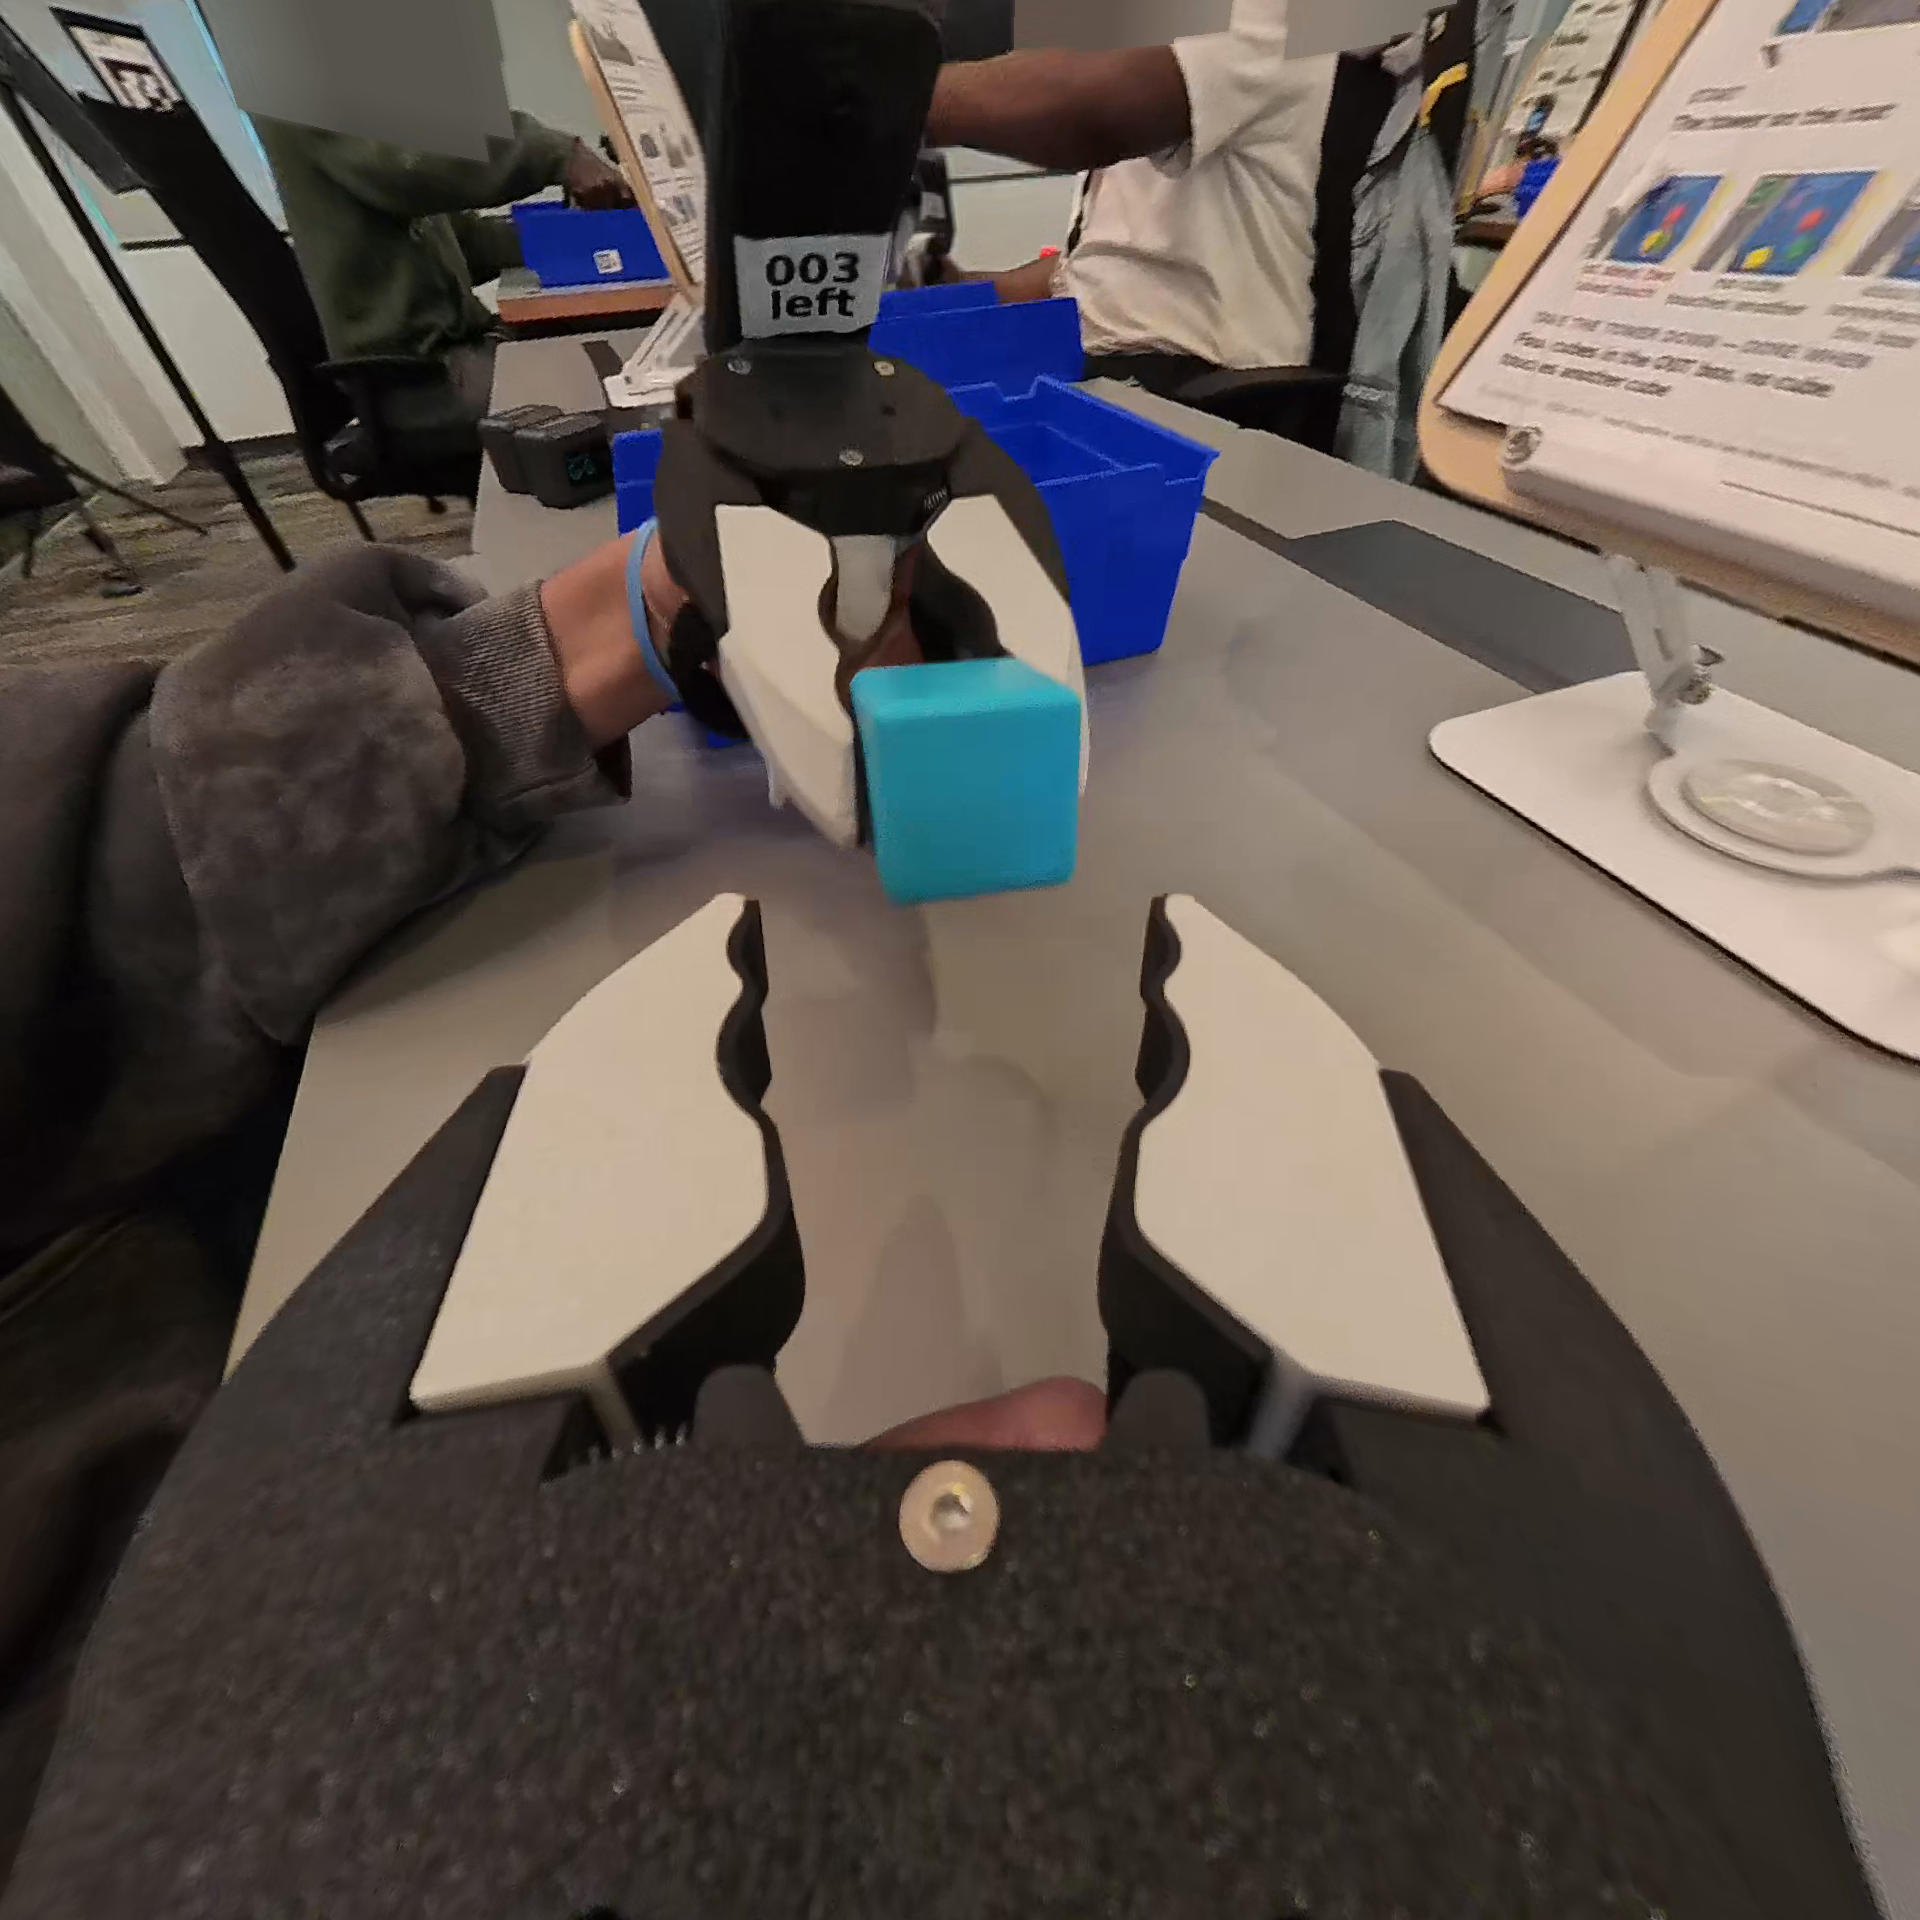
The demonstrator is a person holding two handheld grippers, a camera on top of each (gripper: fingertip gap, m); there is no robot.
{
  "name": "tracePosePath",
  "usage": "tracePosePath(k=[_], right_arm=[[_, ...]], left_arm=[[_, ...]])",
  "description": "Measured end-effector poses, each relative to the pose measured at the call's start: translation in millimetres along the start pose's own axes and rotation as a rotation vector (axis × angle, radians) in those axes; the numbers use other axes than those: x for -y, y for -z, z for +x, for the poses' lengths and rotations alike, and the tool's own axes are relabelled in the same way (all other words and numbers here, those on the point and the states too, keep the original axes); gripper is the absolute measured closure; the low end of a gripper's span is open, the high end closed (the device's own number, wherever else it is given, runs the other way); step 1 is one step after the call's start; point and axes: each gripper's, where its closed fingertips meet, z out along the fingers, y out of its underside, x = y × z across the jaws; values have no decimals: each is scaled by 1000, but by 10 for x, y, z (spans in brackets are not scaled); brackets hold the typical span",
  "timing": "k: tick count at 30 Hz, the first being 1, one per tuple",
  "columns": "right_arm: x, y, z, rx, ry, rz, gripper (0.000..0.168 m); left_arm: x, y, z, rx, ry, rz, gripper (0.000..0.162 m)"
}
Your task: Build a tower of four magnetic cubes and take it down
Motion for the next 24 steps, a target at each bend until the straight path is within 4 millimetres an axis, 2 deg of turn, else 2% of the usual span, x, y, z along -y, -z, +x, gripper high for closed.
tracePosePath(k=[4,9,12,17,21,24], right_arm=[[64,-270,-12,62,23,-27,104],[89,-397,-49,104,37,-47,109],[153,-395,-38,109,42,-15,122],[109,-386,-26,124,55,-49,122],[160,-356,-43,142,34,-37,122],[183,-306,2,116,23,-26,122]], left_arm=[[17,-12,27,-11,-5,2,112],[15,-10,39,-15,-8,-3,112],[19,-9,58,-22,-10,-2,112],[7,-31,50,-5,-14,-5,112],[70,-5,69,6,-12,38,112],[147,119,69,46,31,140,98]])
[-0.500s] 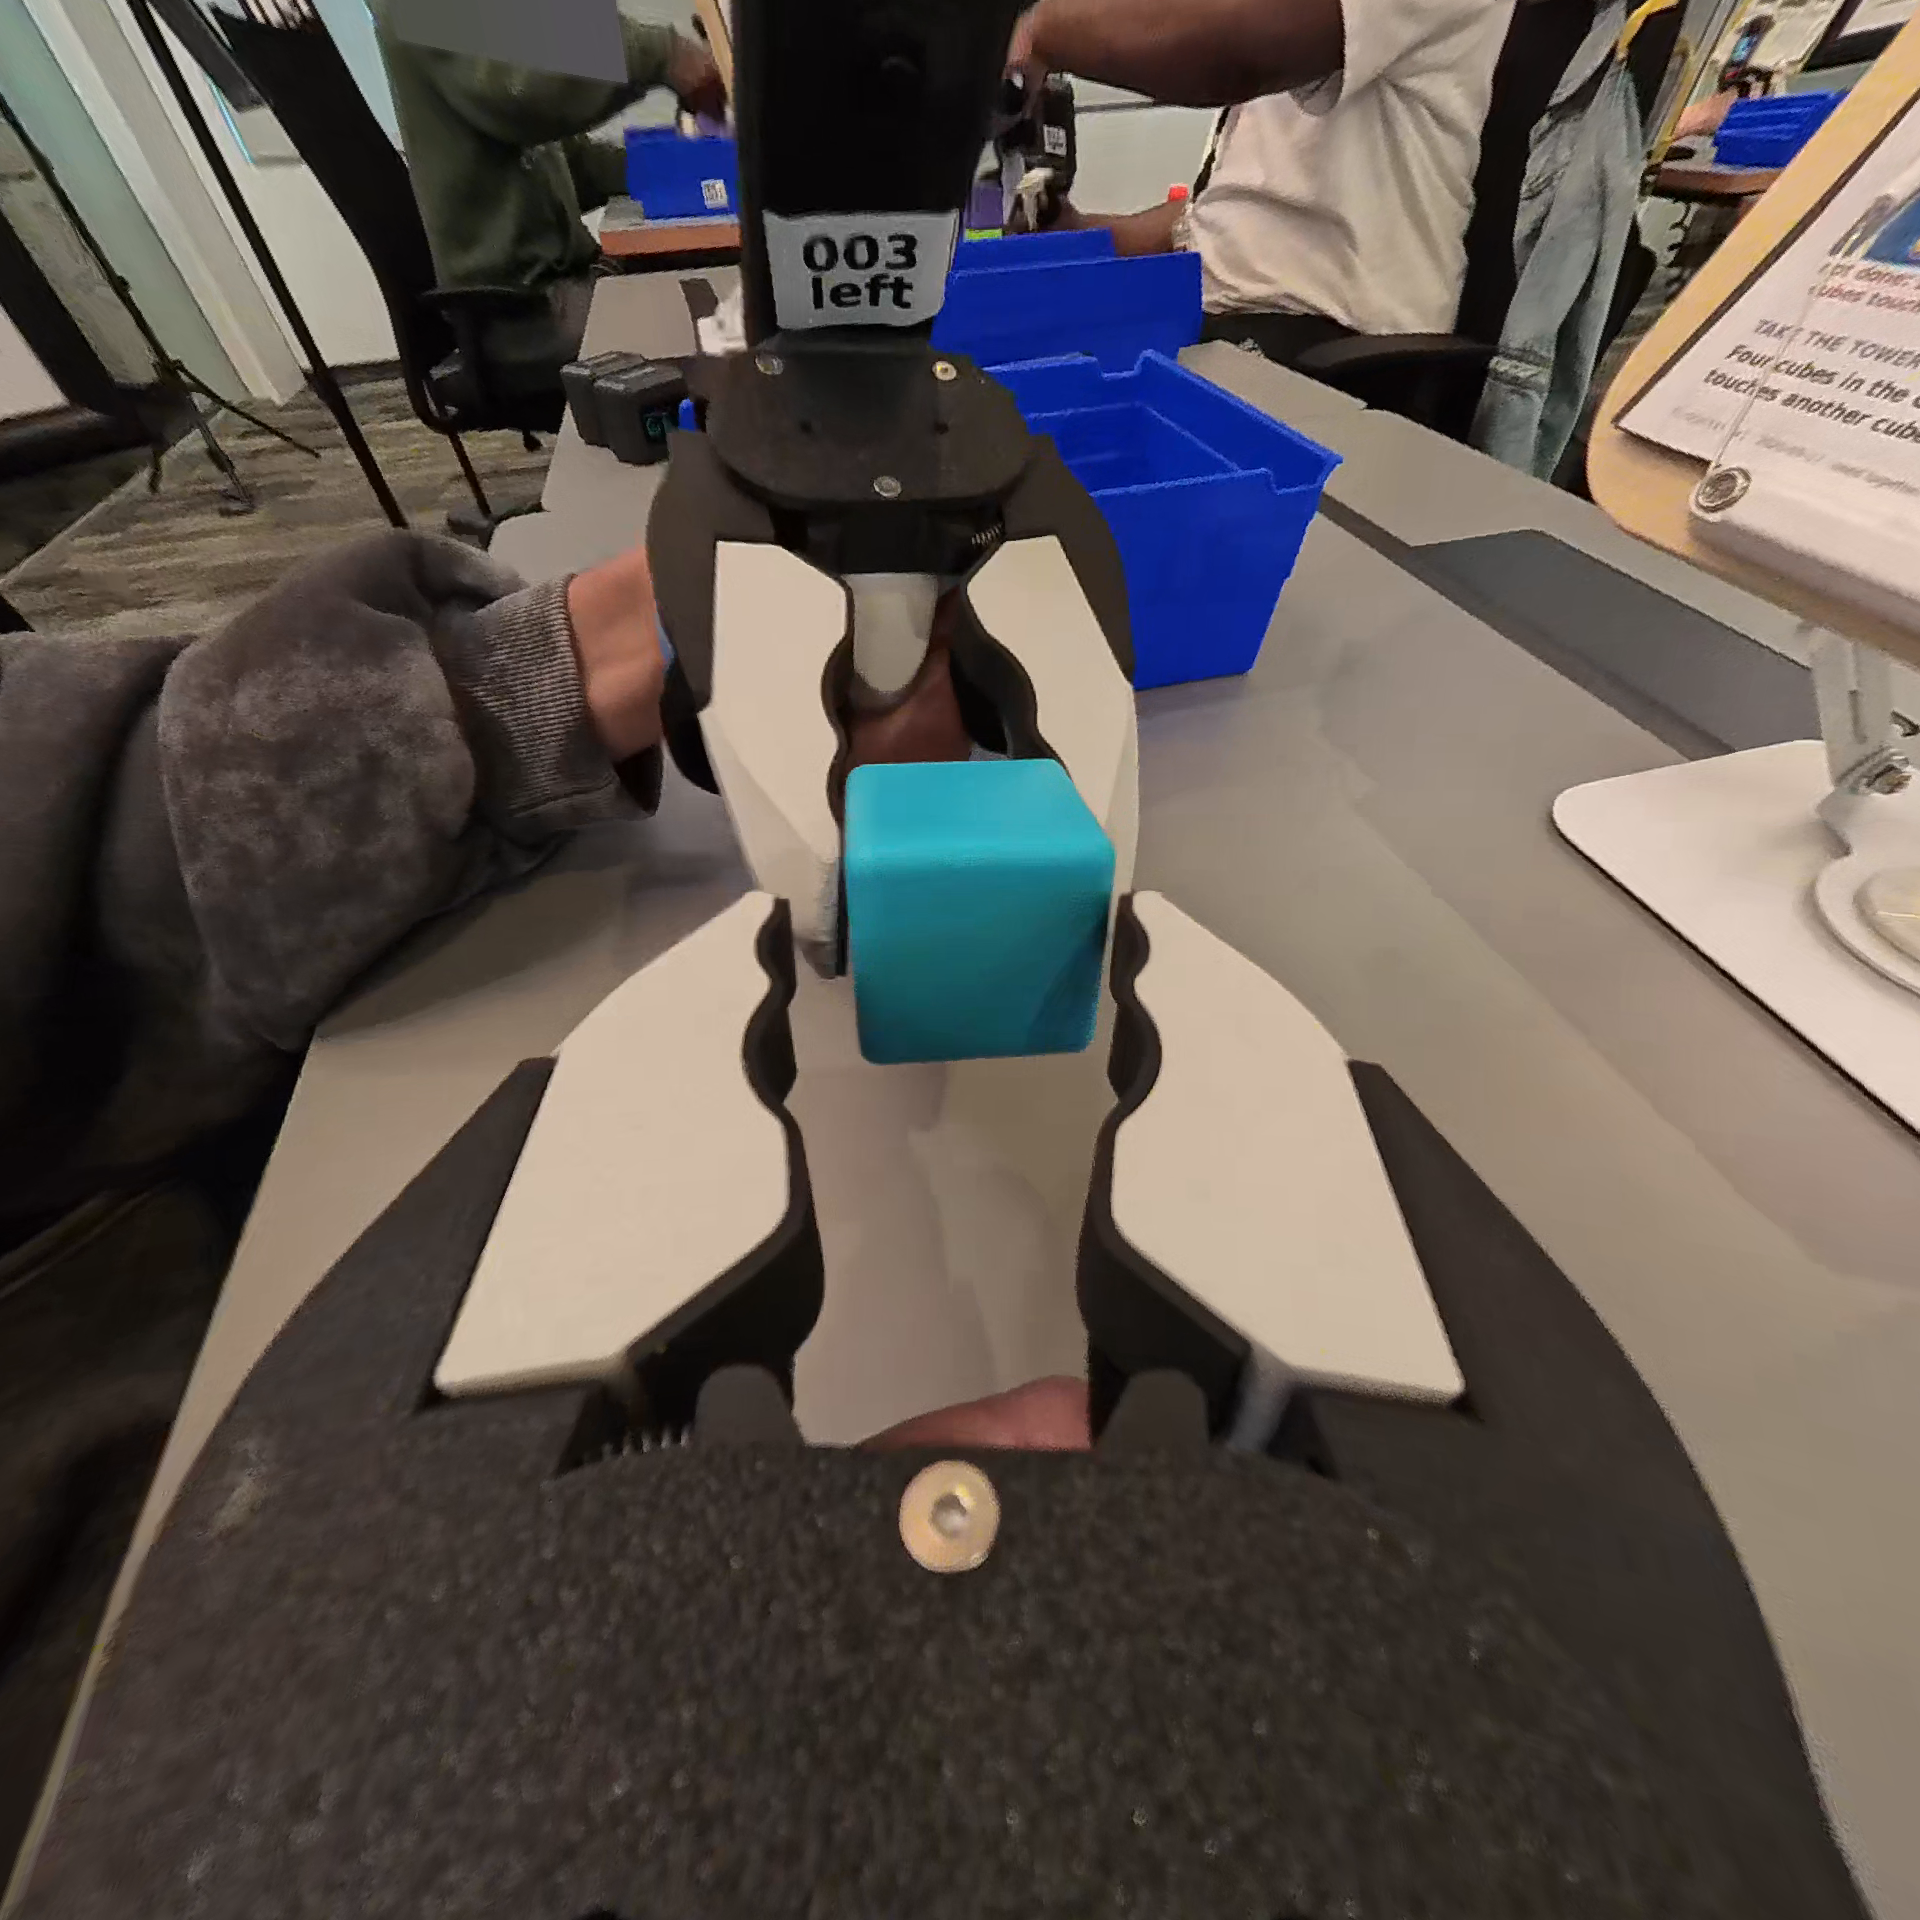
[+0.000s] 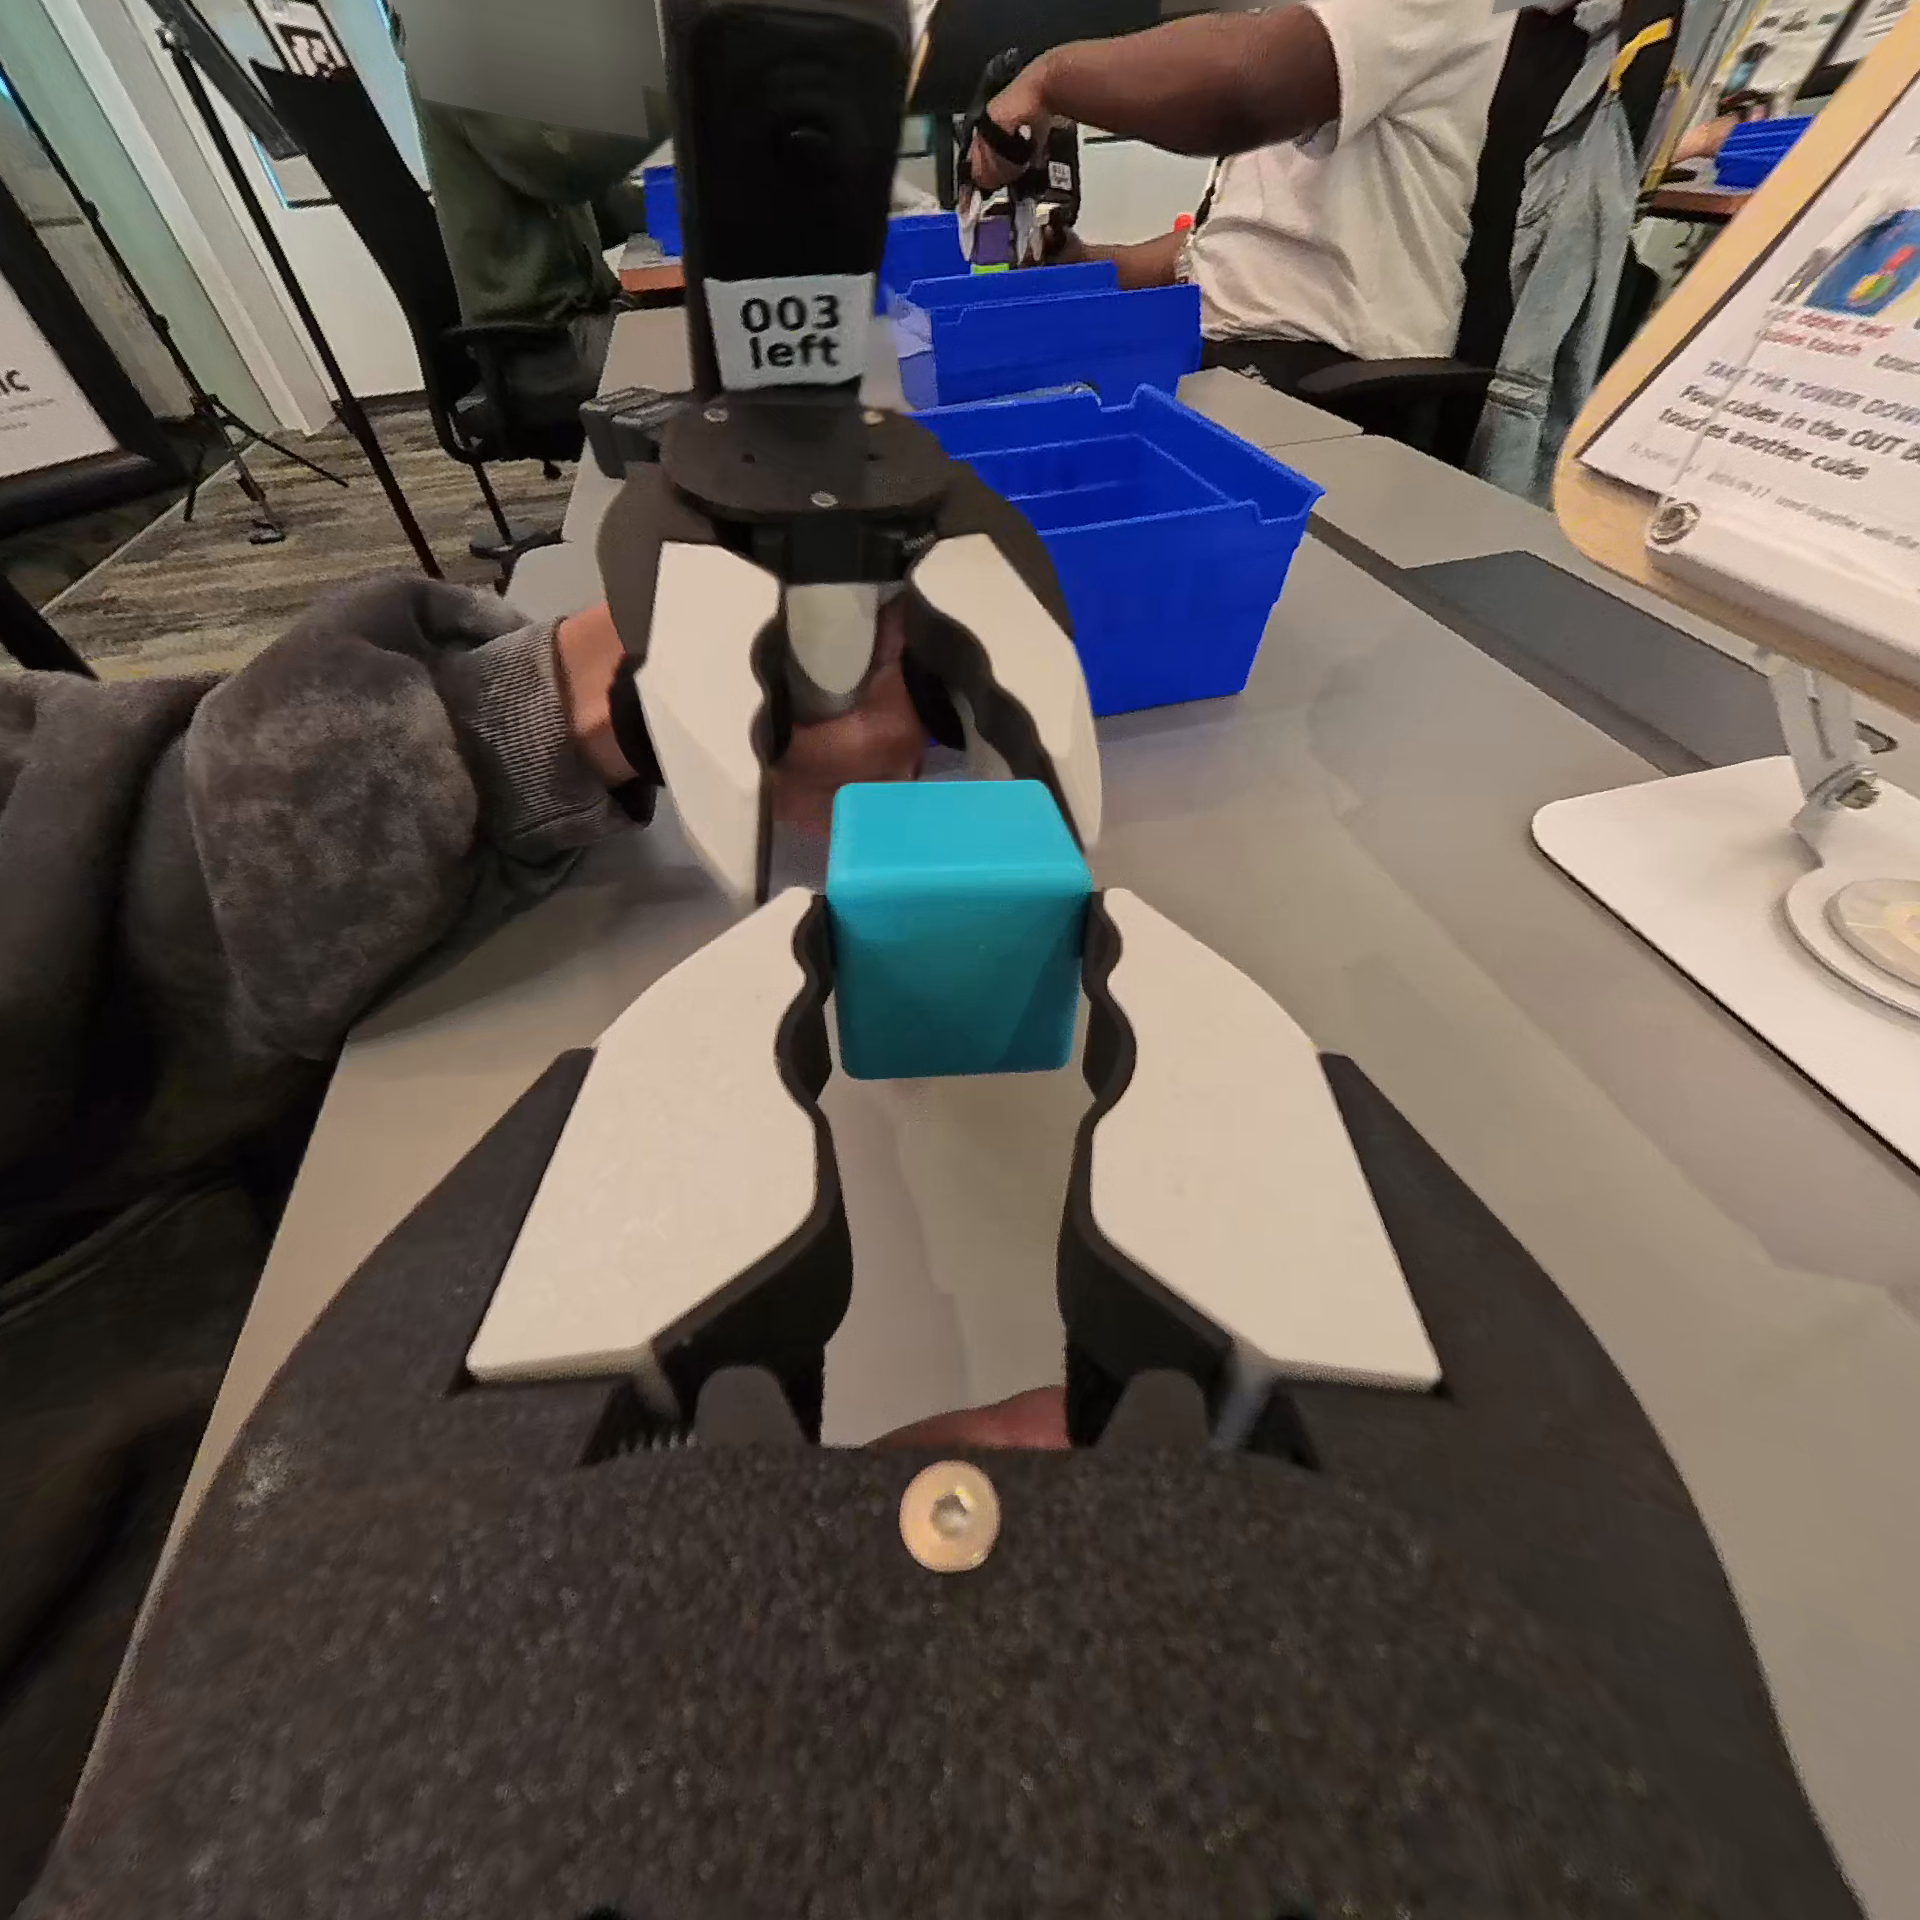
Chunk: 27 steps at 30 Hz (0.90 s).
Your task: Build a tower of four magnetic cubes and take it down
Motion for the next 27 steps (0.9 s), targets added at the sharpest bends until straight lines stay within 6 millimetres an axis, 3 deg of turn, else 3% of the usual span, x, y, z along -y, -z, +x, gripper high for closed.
tracePosePath(k=[5,9,12,16,19,21,24,27], right_arm=[[64,205,51,-80,-22,45,122],[192,568,92,-225,-17,75,122],[405,1058,163,-374,-8,96,122],[545,1920,523,-651,-39,33,122],[357,2471,946,-842,-151,-83,122],[150,2677,1185,-908,-245,-158,122],[-340,2726,1440,-901,-410,-360,122],[-838,2623,1526,-835,-516,-613,122]], left_arm=[[128,368,-315,300,192,243,94],[117,574,-592,580,409,370,95],[-64,645,-488,730,428,321,96],[-261,619,-21,807,313,258,95],[-311,655,272,865,188,241,100],[-260,649,406,856,142,214,98],[-126,655,539,825,129,246,98],[-77,609,585,767,175,261,97]])
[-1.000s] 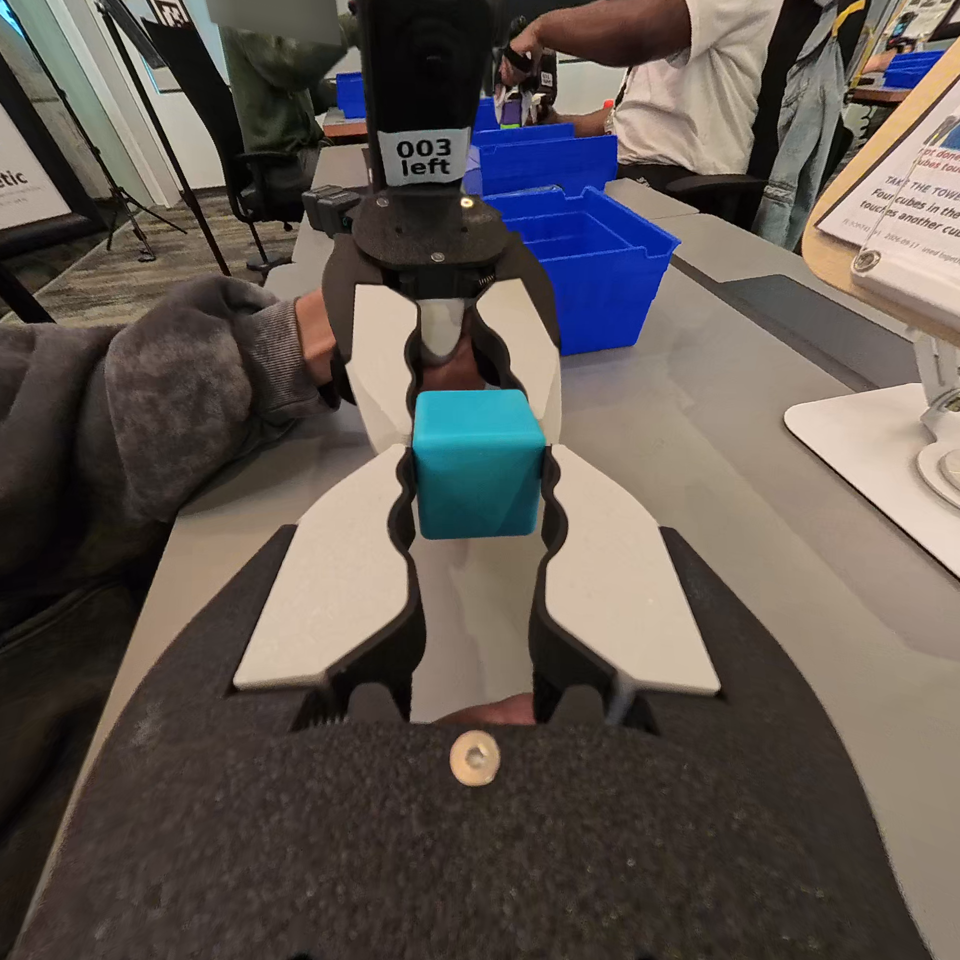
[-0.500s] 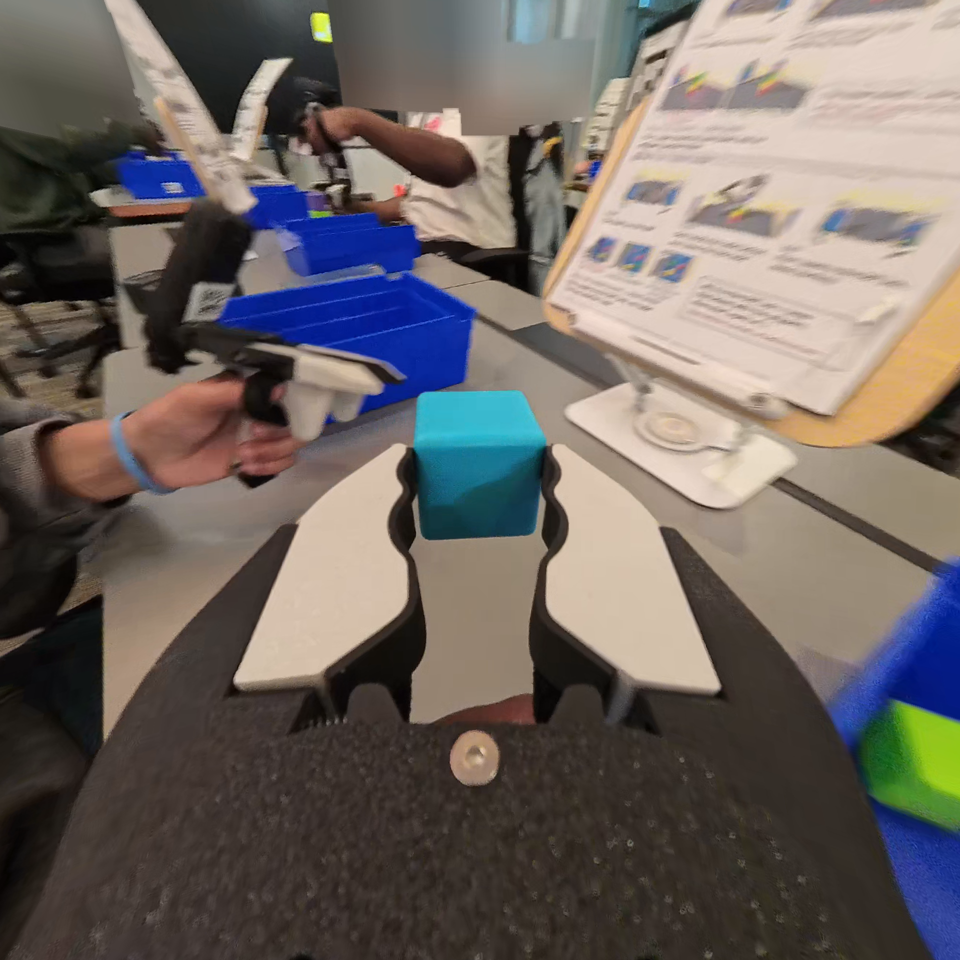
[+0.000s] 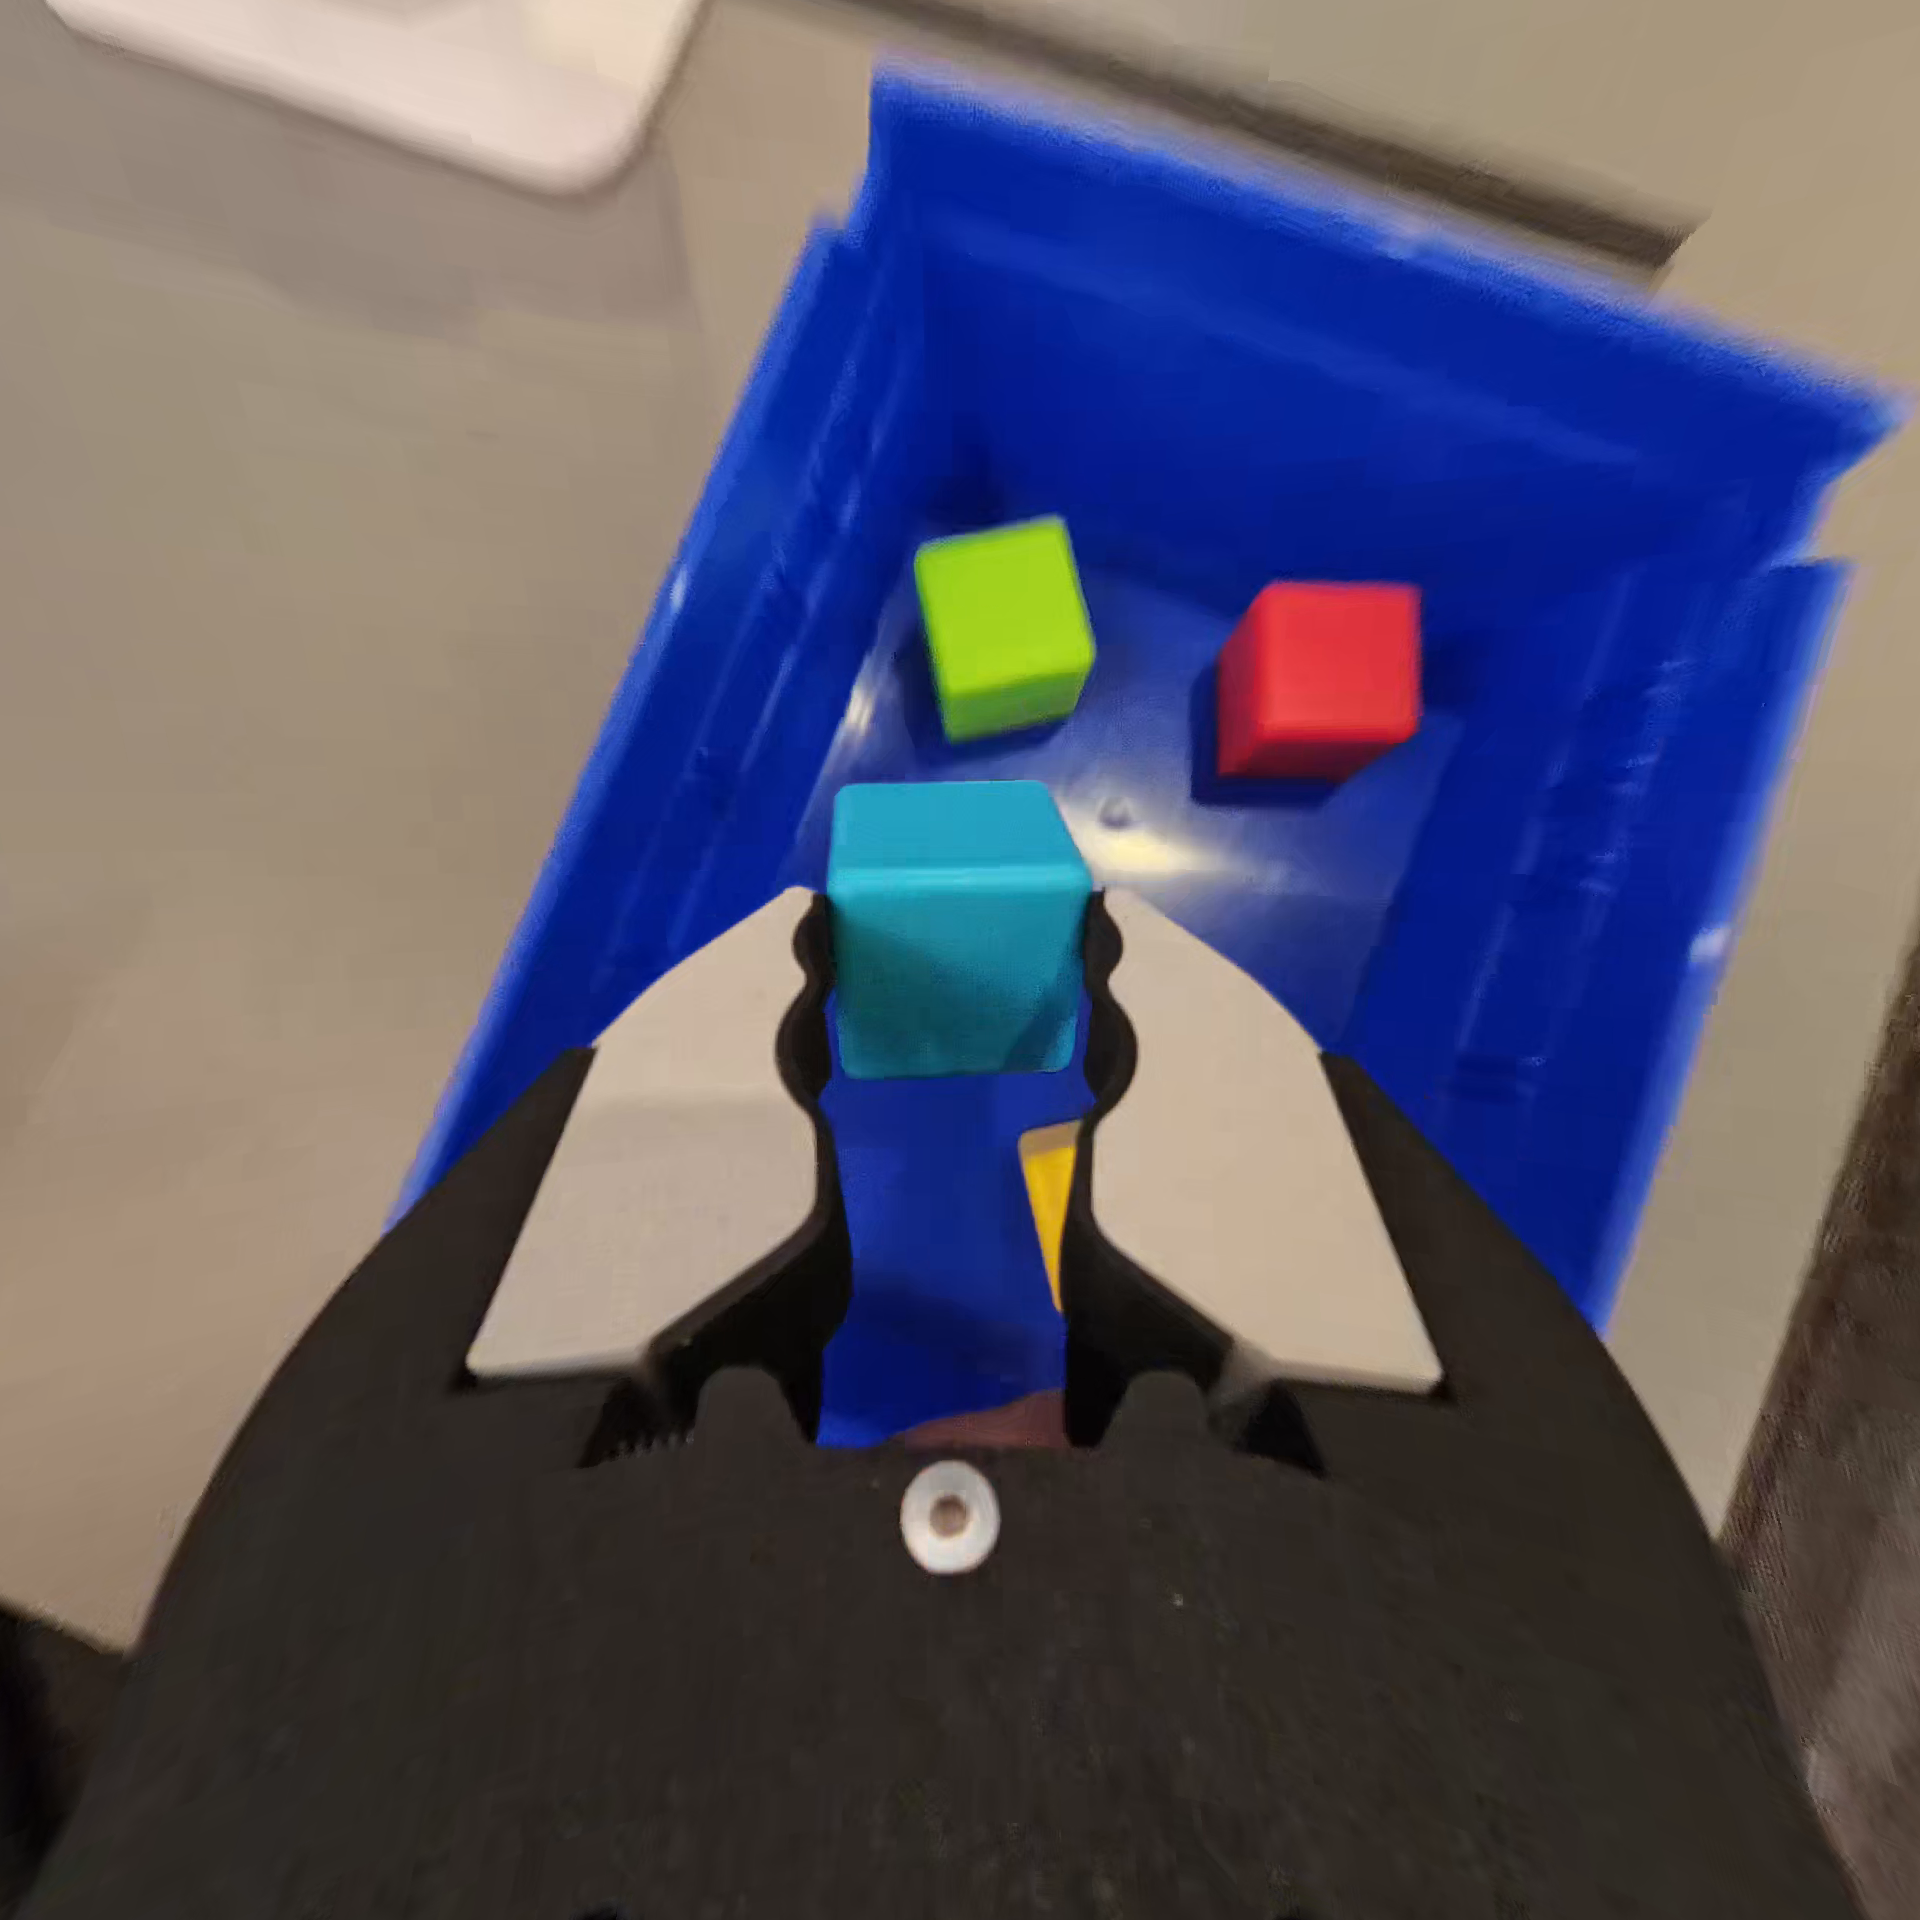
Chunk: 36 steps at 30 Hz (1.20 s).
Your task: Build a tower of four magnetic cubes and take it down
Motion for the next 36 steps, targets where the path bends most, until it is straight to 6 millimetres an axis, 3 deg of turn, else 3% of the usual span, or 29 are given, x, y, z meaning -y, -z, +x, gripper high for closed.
tracePosePath(k=[3,6,13,16,18,21,25,28,30,32,34,36], right_arm=[[-212,-296,-87,35,30,-202,122],[-337,-451,-124,19,88,-339,122],[-597,-486,-378,111,189,-543,122],[-627,-525,-357,80,219,-546,122],[-568,-531,-348,70,237,-492,121],[-432,-366,-339,77,214,-368,99],[-130,175,-460,113,176,-31,93],[-76,634,-614,114,115,261,95],[-96,939,-846,153,51,520,99],[-230,1154,-1223,295,-55,743,101],[-435,1151,-1540,373,-152,857,104],[-667,945,-1827,364,-180,832,99]], left_arm=[[-33,-11,13,-5,-8,-25,97],[-51,-8,30,-7,-25,-38,97],[-74,9,37,-26,5,-53,98],[-116,-1,-1,-24,19,-66,98],[-147,-8,-27,-24,34,-75,97],[-183,-7,-82,-17,53,-84,97],[-201,19,-156,-1,65,-89,96],[-223,61,-187,17,76,-94,95],[-252,128,-184,37,69,-97,93],[-293,233,-165,63,51,-87,93],[-344,338,-151,100,29,-75,95],[-393,413,-136,132,10,-79,95]])
